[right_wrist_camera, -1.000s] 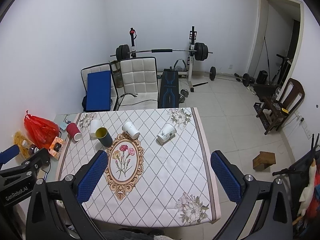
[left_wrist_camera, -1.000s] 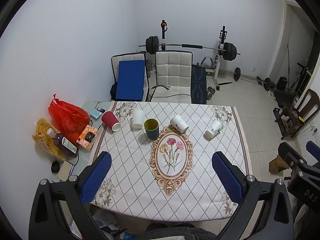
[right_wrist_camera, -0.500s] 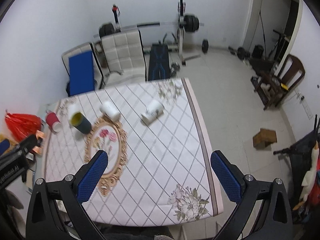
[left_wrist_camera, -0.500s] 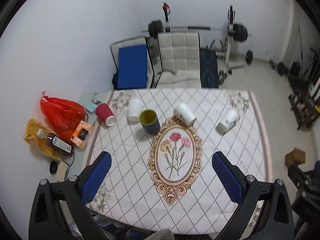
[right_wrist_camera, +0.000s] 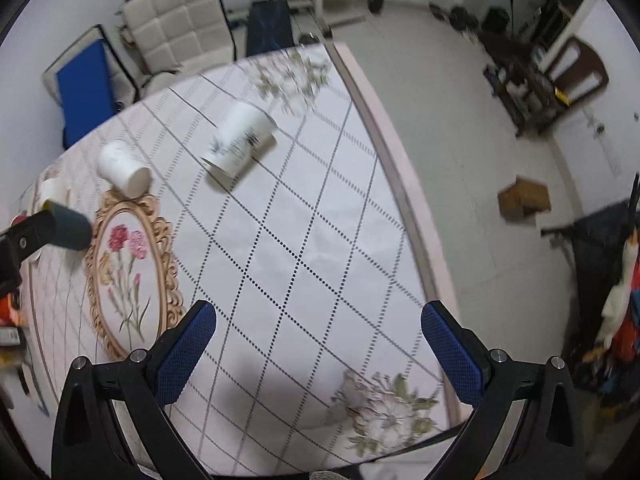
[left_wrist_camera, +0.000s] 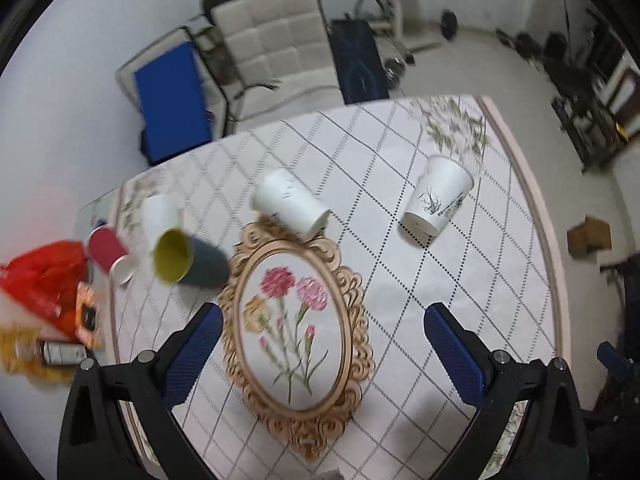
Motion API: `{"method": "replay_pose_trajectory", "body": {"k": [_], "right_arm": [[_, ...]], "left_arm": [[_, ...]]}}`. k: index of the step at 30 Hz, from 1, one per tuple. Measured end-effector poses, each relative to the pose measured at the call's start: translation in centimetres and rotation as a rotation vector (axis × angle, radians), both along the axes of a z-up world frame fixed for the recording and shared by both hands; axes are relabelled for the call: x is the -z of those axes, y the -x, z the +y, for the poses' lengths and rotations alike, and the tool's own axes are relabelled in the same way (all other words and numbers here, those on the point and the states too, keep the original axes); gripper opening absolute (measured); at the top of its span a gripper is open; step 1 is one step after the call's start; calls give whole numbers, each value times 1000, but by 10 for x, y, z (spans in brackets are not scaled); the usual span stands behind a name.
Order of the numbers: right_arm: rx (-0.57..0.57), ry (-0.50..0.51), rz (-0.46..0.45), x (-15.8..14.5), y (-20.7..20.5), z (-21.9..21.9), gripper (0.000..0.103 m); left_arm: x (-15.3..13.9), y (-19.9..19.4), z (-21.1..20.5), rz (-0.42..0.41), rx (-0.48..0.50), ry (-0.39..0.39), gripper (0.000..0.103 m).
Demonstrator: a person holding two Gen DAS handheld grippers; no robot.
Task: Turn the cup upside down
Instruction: 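Reach the left tool to the grass-print paper cup and grasp it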
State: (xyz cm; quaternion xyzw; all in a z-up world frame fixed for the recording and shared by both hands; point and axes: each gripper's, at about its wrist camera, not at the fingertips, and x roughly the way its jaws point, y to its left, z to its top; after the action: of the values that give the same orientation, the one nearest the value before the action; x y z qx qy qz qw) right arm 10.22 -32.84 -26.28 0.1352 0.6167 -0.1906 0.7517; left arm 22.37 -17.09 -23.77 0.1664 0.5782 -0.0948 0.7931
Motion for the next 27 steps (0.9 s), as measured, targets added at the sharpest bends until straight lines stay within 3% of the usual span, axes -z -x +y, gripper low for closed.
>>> {"method": "replay_pose_trajectory", "body": {"k": [10, 21, 27], "right_arm": [[60, -35, 144, 89, -47, -6, 103], [81, -39, 204, 132, -87, -10, 103], [105, -56, 220, 140, -101, -20, 103]], "left_arm": [[72, -82, -38, 142, 86, -16, 103], [116, -129, -93, 296, 221, 23, 103], [141, -131, -135, 391, 357, 13, 102]]}}
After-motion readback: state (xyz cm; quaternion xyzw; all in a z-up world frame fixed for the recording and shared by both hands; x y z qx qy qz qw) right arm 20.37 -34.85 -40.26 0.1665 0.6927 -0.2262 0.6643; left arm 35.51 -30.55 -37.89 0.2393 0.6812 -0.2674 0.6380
